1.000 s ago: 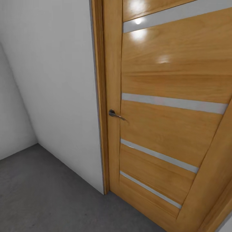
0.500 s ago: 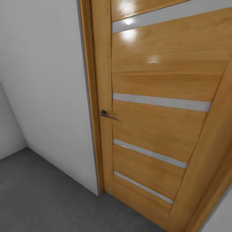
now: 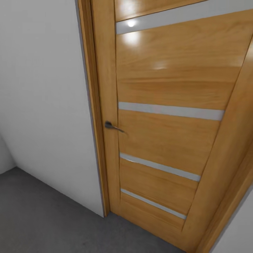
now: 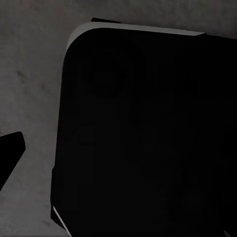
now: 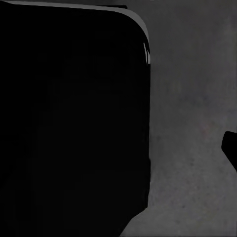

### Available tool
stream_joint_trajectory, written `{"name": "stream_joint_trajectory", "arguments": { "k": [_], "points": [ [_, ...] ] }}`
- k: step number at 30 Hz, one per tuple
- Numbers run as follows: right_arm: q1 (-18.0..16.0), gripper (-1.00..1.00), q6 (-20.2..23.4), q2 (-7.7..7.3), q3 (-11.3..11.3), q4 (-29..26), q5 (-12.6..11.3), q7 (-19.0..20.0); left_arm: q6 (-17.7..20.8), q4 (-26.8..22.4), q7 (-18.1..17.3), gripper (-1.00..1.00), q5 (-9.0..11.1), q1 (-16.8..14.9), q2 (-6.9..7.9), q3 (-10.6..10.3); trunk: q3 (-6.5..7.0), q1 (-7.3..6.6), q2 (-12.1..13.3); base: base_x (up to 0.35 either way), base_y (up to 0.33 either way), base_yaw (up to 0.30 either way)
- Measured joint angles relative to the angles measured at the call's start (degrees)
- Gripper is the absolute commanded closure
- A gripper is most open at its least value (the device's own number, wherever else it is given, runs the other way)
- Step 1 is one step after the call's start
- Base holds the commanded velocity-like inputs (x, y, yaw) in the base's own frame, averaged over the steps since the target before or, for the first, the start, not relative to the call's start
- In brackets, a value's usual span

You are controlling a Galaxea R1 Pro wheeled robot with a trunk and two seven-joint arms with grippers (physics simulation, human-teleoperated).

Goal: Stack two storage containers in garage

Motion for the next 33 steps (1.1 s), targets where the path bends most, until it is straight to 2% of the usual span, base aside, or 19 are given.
{"name": "stream_joint_trajectory", "arguments": {
  "k": [14, 33],
  "points": [
    [0.0, -1.00, 0.0, 0.00, 0.0, 0.0, 0.0, 0.0, 0.0, 0.0, 0.0, -1.00, 0.0, 0.0, 0.00, 0.0, 0.00, 0.00, 0.0, 0.106, 0.272, -0.091],
    [0.0, -1.00, 0.0, 0.00, 0.0, 0.0, -0.1, 0.0, 0.0, 0.0, 0.0, -1.00, -0.1, 0.0, 0.00, 0.0, 0.00, 0.01, 0.0, 0.028, 0.026, -0.208]
  ]
}}
